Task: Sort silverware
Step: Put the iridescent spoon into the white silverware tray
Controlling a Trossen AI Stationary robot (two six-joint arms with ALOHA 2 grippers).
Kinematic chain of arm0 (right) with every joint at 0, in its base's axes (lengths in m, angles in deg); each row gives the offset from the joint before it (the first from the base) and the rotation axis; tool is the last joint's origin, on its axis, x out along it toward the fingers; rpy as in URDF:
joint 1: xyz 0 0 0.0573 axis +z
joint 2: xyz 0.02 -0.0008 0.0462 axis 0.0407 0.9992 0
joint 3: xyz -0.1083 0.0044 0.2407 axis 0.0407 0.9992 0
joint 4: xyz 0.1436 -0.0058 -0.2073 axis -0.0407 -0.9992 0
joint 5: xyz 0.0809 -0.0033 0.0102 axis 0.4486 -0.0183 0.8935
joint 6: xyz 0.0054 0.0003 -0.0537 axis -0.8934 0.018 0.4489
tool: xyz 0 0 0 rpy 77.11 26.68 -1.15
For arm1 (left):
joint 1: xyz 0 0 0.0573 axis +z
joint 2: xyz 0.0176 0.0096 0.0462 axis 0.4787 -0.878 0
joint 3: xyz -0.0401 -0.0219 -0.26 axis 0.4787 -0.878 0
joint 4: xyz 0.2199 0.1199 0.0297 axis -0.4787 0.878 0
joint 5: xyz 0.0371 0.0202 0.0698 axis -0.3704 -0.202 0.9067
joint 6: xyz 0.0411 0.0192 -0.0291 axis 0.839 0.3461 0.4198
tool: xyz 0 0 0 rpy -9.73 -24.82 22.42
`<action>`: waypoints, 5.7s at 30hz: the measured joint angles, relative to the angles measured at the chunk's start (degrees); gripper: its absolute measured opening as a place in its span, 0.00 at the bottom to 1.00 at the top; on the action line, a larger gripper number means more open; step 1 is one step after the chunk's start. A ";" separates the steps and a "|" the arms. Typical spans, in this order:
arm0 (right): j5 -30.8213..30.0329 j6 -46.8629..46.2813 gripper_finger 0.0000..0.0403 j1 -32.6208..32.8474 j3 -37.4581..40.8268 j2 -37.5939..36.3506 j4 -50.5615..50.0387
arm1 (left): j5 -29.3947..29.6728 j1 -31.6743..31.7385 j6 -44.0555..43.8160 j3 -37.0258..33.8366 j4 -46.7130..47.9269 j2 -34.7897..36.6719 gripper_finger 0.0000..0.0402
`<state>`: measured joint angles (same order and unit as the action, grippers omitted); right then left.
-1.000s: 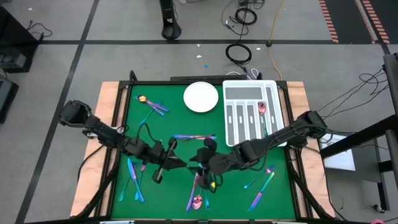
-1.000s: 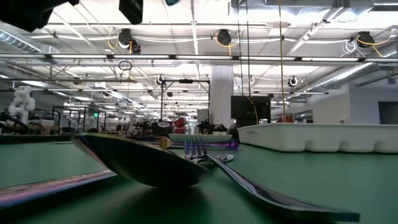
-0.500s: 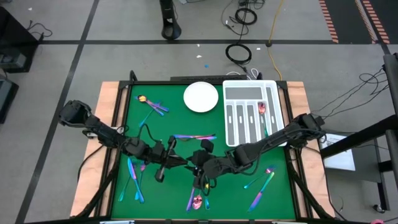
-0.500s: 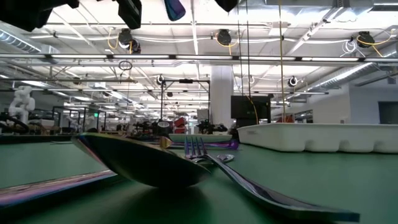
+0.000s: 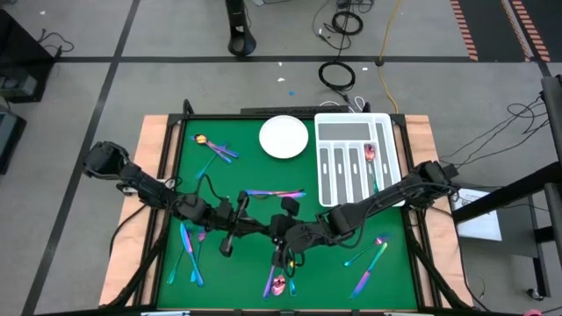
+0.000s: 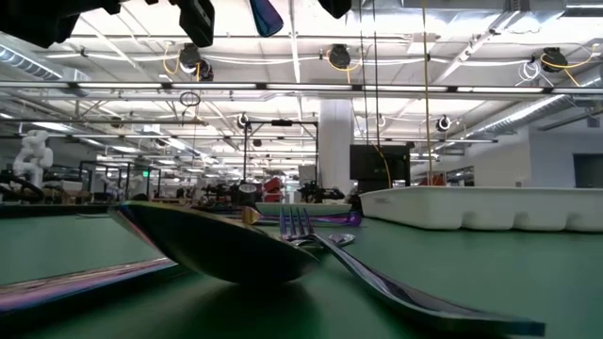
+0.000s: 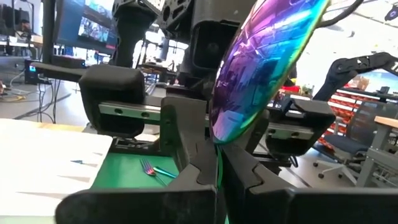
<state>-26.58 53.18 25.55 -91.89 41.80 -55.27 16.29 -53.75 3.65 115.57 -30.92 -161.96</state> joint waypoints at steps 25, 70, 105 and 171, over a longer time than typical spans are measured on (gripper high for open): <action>-14.13 -29.08 0.00 -0.21 1.95 -20.90 -54.83 | 7.73 -3.50 -1.00 -0.07 33.90 17.31 0.49; 34.50 -26.30 0.00 -62.86 60.02 -57.37 -35.96 | 19.65 -7.08 6.12 -0.04 26.72 20.17 0.49; 34.79 -21.50 0.19 -67.65 57.82 -47.87 -36.33 | 19.20 -7.13 4.94 -0.04 27.35 20.15 0.49; 36.03 27.21 0.20 1.17 3.73 7.87 6.25 | 15.86 -7.13 -23.84 0.00 66.37 21.66 0.49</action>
<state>9.46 80.38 26.73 -88.16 49.67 -49.01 32.14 -60.87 -20.19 115.57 35.45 -140.30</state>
